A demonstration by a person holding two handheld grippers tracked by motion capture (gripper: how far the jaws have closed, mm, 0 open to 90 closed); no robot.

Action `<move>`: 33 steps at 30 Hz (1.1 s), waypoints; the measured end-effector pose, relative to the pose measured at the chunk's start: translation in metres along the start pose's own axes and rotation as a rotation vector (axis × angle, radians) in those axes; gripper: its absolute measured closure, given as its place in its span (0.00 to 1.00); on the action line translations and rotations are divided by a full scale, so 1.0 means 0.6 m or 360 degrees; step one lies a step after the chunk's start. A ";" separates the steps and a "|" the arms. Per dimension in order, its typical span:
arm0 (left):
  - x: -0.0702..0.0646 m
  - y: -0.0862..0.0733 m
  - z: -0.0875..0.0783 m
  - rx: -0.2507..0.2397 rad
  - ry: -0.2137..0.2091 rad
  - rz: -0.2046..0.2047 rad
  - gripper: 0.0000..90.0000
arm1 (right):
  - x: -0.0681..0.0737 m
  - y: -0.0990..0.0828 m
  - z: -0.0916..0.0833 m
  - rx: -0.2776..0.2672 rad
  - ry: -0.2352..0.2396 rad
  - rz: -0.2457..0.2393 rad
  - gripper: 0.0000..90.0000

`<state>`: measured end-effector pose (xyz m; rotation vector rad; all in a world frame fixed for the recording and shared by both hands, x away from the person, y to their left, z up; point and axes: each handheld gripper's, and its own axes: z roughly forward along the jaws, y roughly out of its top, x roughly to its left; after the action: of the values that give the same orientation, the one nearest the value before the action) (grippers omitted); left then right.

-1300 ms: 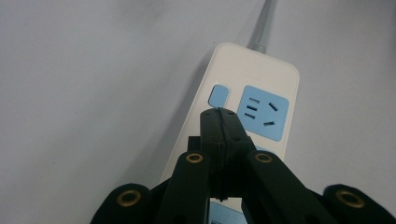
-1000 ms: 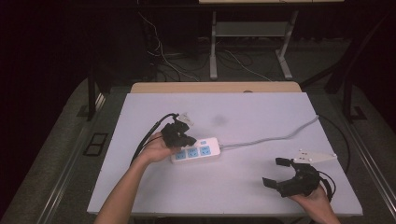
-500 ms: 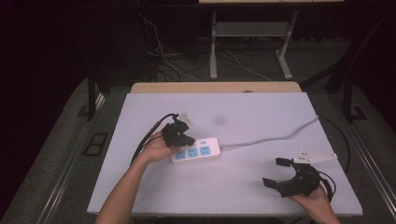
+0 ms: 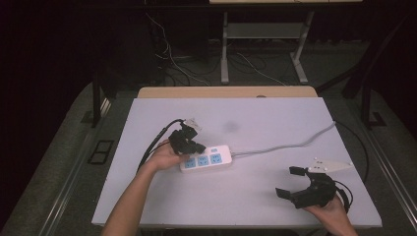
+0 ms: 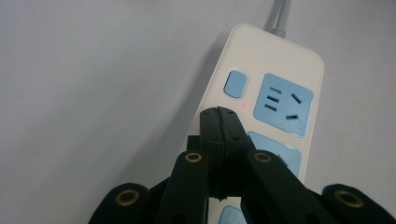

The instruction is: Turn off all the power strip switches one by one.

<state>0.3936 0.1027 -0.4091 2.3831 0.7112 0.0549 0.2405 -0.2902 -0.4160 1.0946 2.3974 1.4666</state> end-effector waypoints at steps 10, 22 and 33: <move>-0.001 0.001 0.001 0.0016 0.0007 -0.0019 1.00 | 0.000 0.000 -0.002 -0.0003 0.0000 -0.0003 0.01; 0.000 0.001 0.001 0.0020 0.0009 -0.0031 1.00 | 0.001 0.000 -0.002 -0.0005 -0.0002 -0.0007 0.01; -0.003 0.003 0.001 0.0026 0.0024 -0.0048 0.99 | -0.001 0.000 -0.003 -0.0010 -0.0006 -0.0001 0.01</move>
<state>0.3932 0.1002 -0.4085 2.3895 0.7570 0.0545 0.2403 -0.2921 -0.4154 1.0942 2.3892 1.4696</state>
